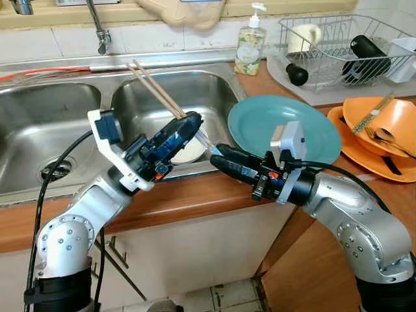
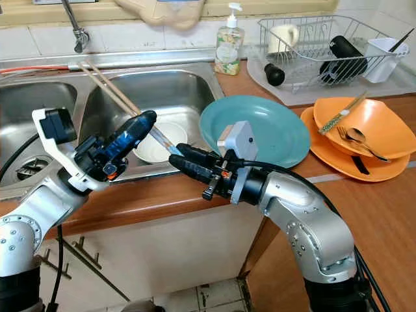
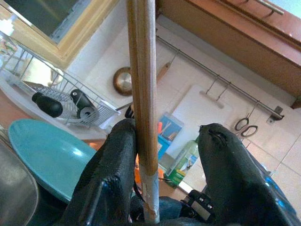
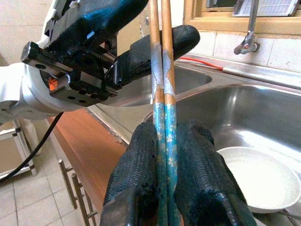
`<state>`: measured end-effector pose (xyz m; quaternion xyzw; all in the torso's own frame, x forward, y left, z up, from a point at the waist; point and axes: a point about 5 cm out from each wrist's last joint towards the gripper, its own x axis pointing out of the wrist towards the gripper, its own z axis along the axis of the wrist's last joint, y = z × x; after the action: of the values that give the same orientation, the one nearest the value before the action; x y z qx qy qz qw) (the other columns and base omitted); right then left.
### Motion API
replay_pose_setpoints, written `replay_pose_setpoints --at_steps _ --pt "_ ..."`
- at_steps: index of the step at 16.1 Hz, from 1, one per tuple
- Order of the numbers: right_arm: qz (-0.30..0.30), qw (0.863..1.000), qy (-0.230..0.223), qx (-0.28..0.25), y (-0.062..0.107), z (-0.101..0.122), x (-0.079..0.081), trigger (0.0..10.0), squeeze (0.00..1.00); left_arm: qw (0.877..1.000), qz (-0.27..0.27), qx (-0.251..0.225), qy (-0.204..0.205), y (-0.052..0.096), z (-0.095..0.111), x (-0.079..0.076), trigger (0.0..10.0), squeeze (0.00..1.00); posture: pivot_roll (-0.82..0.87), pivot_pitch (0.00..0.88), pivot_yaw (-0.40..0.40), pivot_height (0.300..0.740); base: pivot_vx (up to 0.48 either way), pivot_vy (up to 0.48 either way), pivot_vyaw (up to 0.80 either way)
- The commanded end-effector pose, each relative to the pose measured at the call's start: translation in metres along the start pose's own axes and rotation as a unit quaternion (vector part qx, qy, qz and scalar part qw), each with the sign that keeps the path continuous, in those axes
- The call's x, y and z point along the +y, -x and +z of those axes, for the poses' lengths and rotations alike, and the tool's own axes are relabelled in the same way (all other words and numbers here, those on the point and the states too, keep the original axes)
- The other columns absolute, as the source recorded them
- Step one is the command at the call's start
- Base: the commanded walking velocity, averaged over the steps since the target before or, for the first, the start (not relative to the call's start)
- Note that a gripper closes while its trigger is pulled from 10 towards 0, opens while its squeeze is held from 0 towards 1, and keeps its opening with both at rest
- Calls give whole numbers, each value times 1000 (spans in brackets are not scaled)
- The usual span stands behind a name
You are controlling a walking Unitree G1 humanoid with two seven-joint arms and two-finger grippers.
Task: Kitchen organization
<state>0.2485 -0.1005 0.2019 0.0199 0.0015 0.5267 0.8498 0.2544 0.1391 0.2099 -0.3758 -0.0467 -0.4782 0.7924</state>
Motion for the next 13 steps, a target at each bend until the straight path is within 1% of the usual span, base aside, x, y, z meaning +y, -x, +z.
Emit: replay_pose_setpoints --at_steps 1,4,7,13 --pt "1 1000 19 -1 -4 5 -2 0 0 1000 1 0 2 3 1 -3 0 0 15 0 8 740 0 0 0" --pt "5 1000 24 -4 -7 7 -3 0 0 1000 8 -3 6 6 -1 -4 0 0 19 0 1 740 0 0 0" --pt "6 1000 28 -8 -10 8 -3 0 0 1000 23 4 3 11 -3 -3 0 0 18 0 6 740 0 0 0" --pt "14 999 30 -8 -11 6 -2 0 0 1000 27 0 5 12 -2 -2 0 0 21 0 9 740 0 0 0"
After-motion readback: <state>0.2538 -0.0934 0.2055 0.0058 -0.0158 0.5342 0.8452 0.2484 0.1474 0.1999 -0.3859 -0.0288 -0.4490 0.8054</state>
